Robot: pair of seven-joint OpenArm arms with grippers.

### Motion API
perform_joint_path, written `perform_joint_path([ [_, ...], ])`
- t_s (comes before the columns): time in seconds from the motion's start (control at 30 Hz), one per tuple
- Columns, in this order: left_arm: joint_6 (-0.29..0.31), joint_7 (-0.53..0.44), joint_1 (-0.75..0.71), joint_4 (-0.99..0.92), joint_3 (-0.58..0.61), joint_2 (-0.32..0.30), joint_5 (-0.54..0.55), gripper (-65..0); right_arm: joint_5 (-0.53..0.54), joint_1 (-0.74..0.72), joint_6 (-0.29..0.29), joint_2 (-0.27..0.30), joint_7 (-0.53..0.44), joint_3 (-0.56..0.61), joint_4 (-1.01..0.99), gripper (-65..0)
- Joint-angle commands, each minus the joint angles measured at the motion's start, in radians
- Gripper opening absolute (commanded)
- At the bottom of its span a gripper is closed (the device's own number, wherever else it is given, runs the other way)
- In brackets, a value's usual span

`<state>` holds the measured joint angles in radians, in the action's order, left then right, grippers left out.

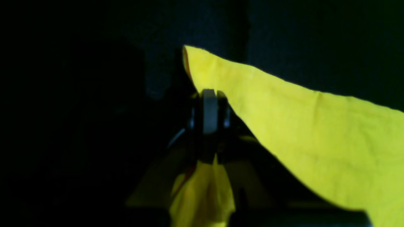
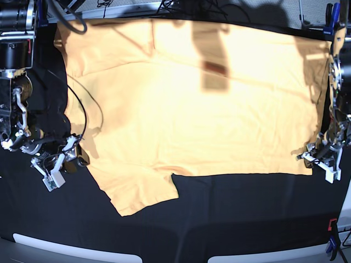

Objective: Layout the t-shirt on the table in an organized manner, then fold the t-shirt properly
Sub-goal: 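Grasp the side edges of the shirt with both grippers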

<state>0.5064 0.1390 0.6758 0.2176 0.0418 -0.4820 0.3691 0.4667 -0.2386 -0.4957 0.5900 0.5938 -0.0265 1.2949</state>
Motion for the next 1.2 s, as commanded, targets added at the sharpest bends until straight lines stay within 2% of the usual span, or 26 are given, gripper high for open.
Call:
perform_joint_path([
  [0.0, 0.007, 0.006, 0.024, 0.010, -0.002, -0.011, -0.002, -65.0, 0.008, -0.040, -0.005, 0.019, -0.022, -0.008, 0.014, -35.7],
  [0.07, 0.006, 0.006, 0.023, 0.010, -0.002, -0.011, -0.002, -65.0, 0.011, -0.069, -0.005, 0.016, 0.009, -0.008, 0.013, -34.6],
  [0.17, 0.006, 0.006, 0.023, 0.010, -0.002, -0.011, -0.002, -65.0, 0.016, -0.146, -0.007, -0.014, 0.096, -0.005, -0.001, -28.1],
  [0.27, 0.006, 0.017, 0.023, 0.010, -0.002, -0.011, -0.002, -65.0, 0.016, -0.238, -0.007, -0.056, 0.135, -0.005, -0.070, -27.9],
  [0.4, 0.006, 0.055, 0.023, 0.010, -0.002, -0.011, -0.002, -65.0, 0.016, -0.365, -0.024, -0.102, 0.172, -0.005, -0.259, -28.0],
  [0.53, 0.007, 0.055, 0.022, 0.010, -0.002, -0.011, -0.002, -65.0, 0.000, -0.522, -0.078, -0.151, 0.240, -0.005, -0.521, -28.0],
  [0.63, 0.006, 0.055, 0.022, 0.010, -0.002, -0.011, -0.001, -65.0, -0.101, -0.624, -0.076, -0.185, 0.221, -0.005, -0.700, -28.0],
  [0.73, 0.006, 0.054, 0.022, 0.010, -0.002, -0.011, -0.001, -65.0, -0.211, -0.693, -0.072, -0.209, 0.154, -0.005, -0.852, -28.0],
  [0.93, 0.006, 0.055, 0.022, 0.010, -0.002, -0.011, -0.002, -65.0, -0.352, -0.716, -0.057, -0.236, 0.083, -0.005, -1.017, -28.1],
  [1.07, 0.007, 0.053, 0.022, 0.010, -0.002, -0.011, -0.001, -65.0, -0.367, -0.705, -0.020, -0.231, 0.076, -0.006, -1.038, -28.2],
  [1.17, 0.006, 0.042, 0.022, 0.010, -0.002, -0.011, -0.001, -65.0, -0.367, -0.685, -0.021, -0.230, 0.080, -0.006, -1.038, -28.2],
])
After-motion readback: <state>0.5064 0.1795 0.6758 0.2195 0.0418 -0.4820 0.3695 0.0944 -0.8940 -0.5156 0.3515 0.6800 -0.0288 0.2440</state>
